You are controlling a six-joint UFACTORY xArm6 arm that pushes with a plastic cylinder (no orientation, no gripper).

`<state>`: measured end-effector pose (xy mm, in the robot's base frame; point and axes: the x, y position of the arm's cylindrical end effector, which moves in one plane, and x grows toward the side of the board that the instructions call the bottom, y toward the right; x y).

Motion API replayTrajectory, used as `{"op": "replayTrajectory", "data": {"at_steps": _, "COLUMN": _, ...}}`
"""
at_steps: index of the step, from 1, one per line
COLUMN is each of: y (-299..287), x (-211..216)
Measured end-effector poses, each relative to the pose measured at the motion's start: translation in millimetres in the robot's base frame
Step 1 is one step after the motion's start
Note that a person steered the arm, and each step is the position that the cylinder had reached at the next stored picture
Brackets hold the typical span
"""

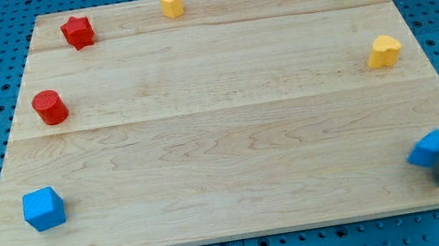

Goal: Slightly push the triangle towards the right side of the board

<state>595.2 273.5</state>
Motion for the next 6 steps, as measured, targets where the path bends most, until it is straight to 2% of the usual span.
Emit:
{"op": "replayTrajectory", "data": {"at_steps": 1, "y": 56, "x": -8}}
{"op": "replayTrajectory", "data": {"at_steps": 3, "y": -124, "x": -40}}
{"op": "replayTrajectory", "data": {"at_steps": 4, "y": -36, "x": -39}}
{"op": "replayTrajectory", "data": {"at_steps": 5, "y": -21, "x": -9}}
{"op": "replayTrajectory", "data": {"at_steps": 6, "y": 42, "x": -24}}
